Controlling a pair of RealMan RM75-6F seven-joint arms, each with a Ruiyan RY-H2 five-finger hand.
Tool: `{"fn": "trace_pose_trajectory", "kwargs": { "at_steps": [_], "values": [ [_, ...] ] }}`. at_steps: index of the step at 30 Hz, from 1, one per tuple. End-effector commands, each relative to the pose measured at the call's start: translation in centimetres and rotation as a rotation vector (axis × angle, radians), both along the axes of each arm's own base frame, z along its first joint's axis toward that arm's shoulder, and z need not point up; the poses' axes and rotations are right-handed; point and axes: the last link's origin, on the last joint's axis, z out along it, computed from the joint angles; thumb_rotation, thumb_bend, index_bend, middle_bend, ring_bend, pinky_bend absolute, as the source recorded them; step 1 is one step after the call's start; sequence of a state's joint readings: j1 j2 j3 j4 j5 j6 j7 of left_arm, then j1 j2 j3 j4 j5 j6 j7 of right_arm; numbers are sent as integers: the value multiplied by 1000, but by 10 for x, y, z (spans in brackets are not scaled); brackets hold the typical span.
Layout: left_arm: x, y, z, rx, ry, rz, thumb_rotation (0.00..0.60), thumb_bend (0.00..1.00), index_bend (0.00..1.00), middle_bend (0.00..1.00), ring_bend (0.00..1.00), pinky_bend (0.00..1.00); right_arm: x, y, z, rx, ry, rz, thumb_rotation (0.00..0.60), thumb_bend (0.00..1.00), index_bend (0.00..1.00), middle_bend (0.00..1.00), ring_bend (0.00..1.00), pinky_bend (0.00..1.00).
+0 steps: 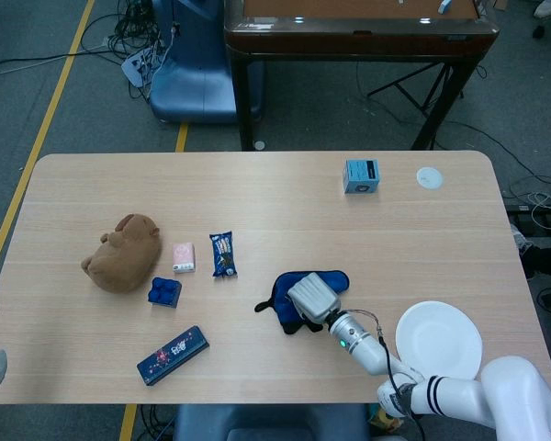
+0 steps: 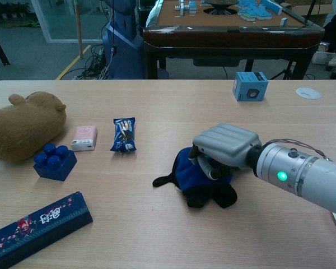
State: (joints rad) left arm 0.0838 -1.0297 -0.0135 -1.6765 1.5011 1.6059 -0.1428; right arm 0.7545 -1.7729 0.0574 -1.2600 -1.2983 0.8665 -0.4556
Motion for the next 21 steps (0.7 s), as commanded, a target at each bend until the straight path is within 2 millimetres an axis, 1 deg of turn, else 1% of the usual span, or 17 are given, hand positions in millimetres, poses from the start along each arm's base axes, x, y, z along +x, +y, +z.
{"fn": "trace_pose_trajectory", "kwargs": {
  "at_steps": [1,12,21],
  "values": [
    [0,-1,0,2,0,1,600,482,128,0,0,0,-8,-9,2,-29,40,-12,600,1000,833,622,663,931],
    [-1,0,-1,-3,0,1,600,483,128,0,0,0,-40,-53,22,-186,141,-101,600,1000,837,623,664,931],
    [-2,0,0,-2,-1,3,600,482,128,0,0,0,-58,-90,48,-337,204,-173,600,1000,837,623,664,931]
  ]
}}
